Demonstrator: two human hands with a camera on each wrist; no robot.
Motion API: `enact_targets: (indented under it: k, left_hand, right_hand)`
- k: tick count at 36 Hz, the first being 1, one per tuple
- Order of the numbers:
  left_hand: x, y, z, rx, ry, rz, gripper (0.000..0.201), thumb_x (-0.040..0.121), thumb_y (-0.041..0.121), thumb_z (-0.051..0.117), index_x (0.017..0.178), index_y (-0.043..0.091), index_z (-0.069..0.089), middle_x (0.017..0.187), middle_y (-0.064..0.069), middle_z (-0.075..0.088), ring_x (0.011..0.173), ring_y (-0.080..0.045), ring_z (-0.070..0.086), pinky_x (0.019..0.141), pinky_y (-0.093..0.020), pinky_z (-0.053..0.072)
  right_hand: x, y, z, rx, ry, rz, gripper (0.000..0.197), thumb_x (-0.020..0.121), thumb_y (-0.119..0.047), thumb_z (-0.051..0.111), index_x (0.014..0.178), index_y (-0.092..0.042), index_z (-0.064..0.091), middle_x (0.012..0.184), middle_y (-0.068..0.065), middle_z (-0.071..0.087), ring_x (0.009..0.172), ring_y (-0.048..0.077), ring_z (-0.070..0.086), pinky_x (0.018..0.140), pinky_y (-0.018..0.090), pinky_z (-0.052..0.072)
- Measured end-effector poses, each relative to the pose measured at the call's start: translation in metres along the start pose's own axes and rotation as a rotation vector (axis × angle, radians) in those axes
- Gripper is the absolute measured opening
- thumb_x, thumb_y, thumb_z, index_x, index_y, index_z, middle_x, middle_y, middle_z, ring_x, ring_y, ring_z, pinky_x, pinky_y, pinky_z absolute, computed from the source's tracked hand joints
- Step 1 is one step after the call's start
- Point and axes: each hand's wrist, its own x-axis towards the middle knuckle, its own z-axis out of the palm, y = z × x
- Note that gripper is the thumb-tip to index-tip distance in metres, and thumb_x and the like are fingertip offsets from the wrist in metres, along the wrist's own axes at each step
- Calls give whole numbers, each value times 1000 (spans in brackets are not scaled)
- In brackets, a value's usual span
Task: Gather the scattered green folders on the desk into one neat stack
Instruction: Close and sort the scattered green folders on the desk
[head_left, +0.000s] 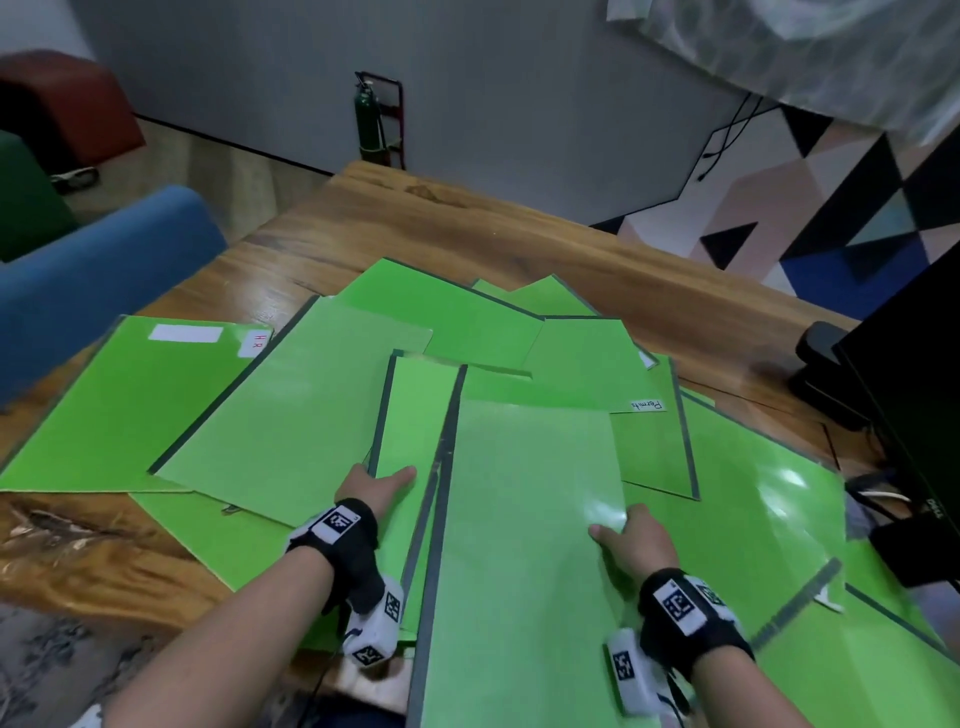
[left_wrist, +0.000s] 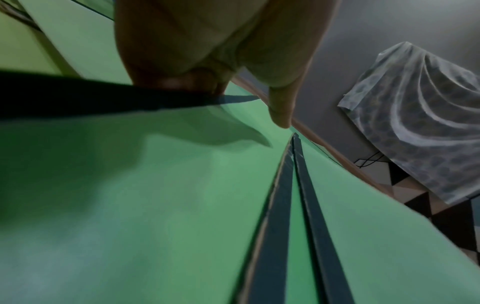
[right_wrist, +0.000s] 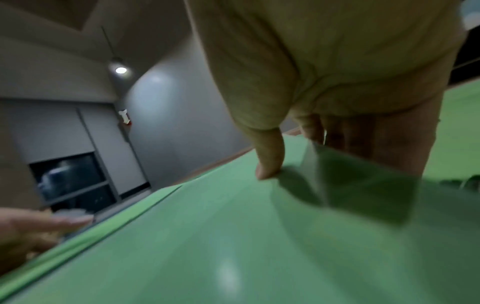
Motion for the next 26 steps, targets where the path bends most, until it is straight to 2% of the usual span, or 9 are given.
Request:
enact_targets:
  k: [4,7,13,18,20,22,24,26]
  left_hand:
    - [0,0,-1,-4,-19,8,90,84,50,61,150,9,16,154,-12,24,139,-32,29,111,-47,29]
    - [-1,1,-2,-10,-30,15,92,83,52,61,150,10,15,155,-12,22,139,-32,29,111,-46,28]
    - [-5,3,-2,4,-29,19,101,78,54,67,150,10,13,155,-11,22,140,-31,28,110,-47,29]
    - [-14,6,4,24,-11,53,108,73,51,73,150,9,11,155,-12,22,140,-31,29,109,-45,31]
    - [-17,6,8,23,-11,75,110,71,50,75,150,8,12,154,-12,25,139,-30,31,110,-43,31]
    - [-19,7,13,40,-20,94,108,70,48,77,150,9,15,151,-12,31,135,-30,37,108,-42,35]
    - [-22,8,19,48,-21,126,98,70,43,78,145,11,25,142,-12,43,126,-30,47,103,-41,41]
    - [-25,9,23,46,-8,172,85,74,36,77,140,13,30,136,-10,48,120,-29,51,99,-39,44]
  right_hand:
    - [9,-11,-5,309,127,47,63,94,-24,57,144,2,28,151,19,32,137,35,33,111,47,30]
    - [21,-25,-15,338,185,125,58,96,-20,53,141,6,27,148,23,33,135,38,36,108,46,32]
    - [34,-44,-9,99,56,198,52,93,-11,55,136,5,30,139,27,40,121,41,48,97,44,44]
    - [29,-50,9,-34,-49,134,50,93,3,42,141,-2,28,142,24,27,111,38,52,86,35,48]
    - [27,-50,15,-19,-74,79,54,91,7,40,142,-5,28,144,22,23,105,35,52,88,37,47]
    - [25,-50,19,6,-96,32,56,90,8,39,143,-7,28,143,20,27,101,31,51,90,36,47]
    - [22,-51,22,61,-130,-20,56,90,8,40,142,-8,29,129,16,43,97,27,52,89,35,48]
    - [16,-53,21,127,-152,-45,54,90,6,45,140,-7,30,104,7,54,91,25,55,85,35,49]
